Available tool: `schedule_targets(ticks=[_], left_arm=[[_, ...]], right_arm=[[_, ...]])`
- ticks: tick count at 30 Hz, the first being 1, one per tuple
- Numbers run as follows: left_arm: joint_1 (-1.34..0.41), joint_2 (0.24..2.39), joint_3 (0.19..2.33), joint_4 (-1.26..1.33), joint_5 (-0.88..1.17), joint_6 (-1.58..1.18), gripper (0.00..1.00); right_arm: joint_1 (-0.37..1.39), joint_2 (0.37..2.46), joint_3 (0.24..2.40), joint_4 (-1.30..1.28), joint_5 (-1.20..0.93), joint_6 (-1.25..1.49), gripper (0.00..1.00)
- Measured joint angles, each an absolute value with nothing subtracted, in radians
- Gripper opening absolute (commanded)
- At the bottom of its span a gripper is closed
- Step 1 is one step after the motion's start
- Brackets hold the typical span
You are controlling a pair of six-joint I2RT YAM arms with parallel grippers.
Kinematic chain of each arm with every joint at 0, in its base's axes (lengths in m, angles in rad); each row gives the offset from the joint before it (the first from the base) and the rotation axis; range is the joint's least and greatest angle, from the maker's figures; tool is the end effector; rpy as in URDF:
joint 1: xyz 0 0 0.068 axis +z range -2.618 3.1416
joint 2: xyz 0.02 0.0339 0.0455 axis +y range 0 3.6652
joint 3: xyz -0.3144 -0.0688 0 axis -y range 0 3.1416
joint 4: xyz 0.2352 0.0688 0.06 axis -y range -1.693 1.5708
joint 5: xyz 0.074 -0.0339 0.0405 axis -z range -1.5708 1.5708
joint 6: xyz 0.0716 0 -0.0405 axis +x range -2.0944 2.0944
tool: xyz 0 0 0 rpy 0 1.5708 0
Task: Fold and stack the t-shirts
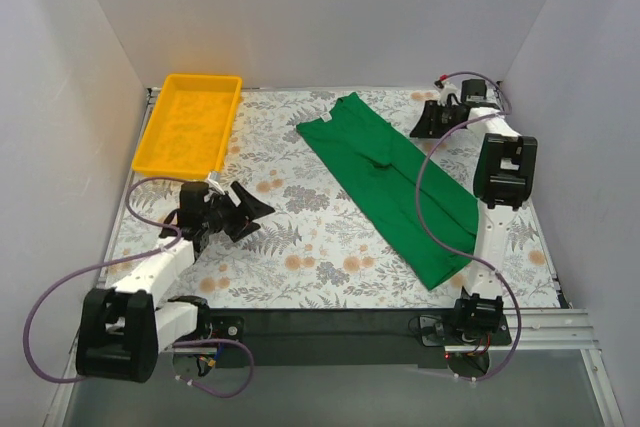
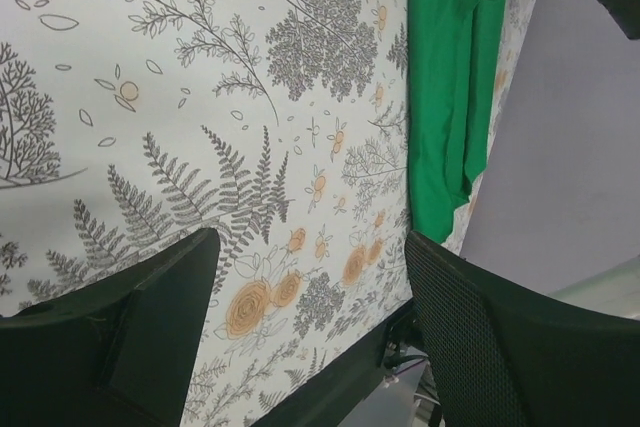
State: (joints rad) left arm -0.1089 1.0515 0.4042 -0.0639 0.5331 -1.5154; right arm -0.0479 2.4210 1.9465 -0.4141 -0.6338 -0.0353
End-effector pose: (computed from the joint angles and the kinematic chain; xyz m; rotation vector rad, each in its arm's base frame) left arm 0.1855 -0.0569 0.2039 -1.4267 2.1836 -1.3472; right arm 0.5773 0.0148 0.1646 -0.2579 2.3440 0.7329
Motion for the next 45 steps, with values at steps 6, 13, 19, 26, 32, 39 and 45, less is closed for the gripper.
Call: schedule_targets(ticks=[6, 13, 19, 26, 32, 39, 45], left_arm=[[-0.179, 1.325, 0.508, 0.039, 0.526, -1.562, 0.69], [-0.313, 1.737, 0.864, 0.074, 0.436, -1.599, 0.61], [-0.334, 2.008, 1.17, 0.006, 0.389, -1.624, 0.56], [-0.338, 2.195, 1.439, -0.056, 0.396, -1.647, 0.38], [-0.338, 2.279, 1.544, -0.088, 0.39, -1.658, 0.18], [-0.338, 2.331, 1.608, -0.101, 0.419, -1.645, 0.0], [-0.333, 2.313, 1.582, -0.087, 0.406, -1.633, 0.0]], right_arm=[[-0.107, 2.244, 1.732, -0.416, -0.588, -0.126, 0.61], [-0.102, 1.872, 1.449, -0.444, -0.629, -0.3, 0.63], [-0.112, 1.537, 1.189, -0.444, -0.714, -0.383, 0.64], [-0.252, 1.352, 0.903, -0.372, -0.829, -0.397, 0.69], [-0.301, 1.342, 0.892, -0.326, -0.903, -0.396, 0.69], [-0.367, 1.338, 0.885, -0.307, -0.977, -0.392, 0.68], [-0.373, 1.341, 0.884, -0.311, -1.006, -0.396, 0.68]])
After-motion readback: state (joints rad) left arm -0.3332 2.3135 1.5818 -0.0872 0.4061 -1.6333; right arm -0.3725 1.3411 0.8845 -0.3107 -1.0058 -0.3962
